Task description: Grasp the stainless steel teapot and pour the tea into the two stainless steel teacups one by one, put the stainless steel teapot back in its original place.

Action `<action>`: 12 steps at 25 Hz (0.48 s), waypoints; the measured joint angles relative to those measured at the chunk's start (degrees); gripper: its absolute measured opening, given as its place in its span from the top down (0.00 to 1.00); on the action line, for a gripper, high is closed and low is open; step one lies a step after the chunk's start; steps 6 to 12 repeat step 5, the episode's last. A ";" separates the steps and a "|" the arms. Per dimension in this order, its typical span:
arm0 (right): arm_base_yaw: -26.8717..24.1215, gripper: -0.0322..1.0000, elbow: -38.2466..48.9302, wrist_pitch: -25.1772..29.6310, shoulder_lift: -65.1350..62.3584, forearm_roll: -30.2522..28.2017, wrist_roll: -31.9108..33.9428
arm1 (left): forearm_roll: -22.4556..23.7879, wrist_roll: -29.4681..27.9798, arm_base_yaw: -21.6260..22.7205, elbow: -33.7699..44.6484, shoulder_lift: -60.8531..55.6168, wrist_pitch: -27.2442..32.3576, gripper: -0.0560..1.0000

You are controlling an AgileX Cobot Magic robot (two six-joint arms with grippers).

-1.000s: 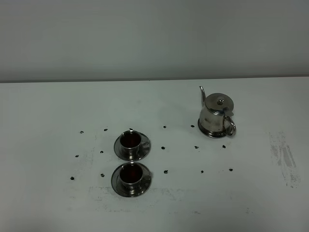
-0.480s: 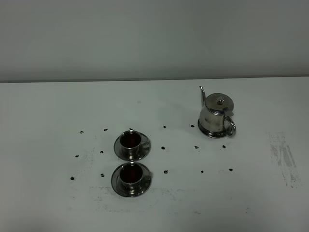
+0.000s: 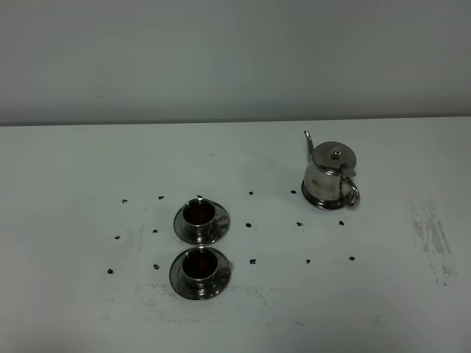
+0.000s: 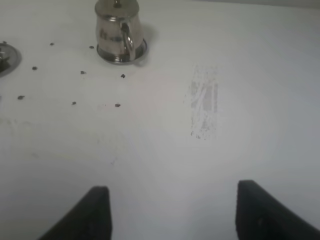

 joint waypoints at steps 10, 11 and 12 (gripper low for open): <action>0.00 0.47 0.00 0.00 0.00 0.00 0.00 | 0.00 0.00 0.00 0.00 0.00 0.00 0.58; 0.00 0.47 0.00 0.00 0.00 0.00 0.00 | 0.00 0.00 0.00 0.00 0.00 0.00 0.58; 0.00 0.47 0.00 0.00 0.00 0.00 0.00 | 0.00 0.00 0.00 0.00 0.00 0.00 0.58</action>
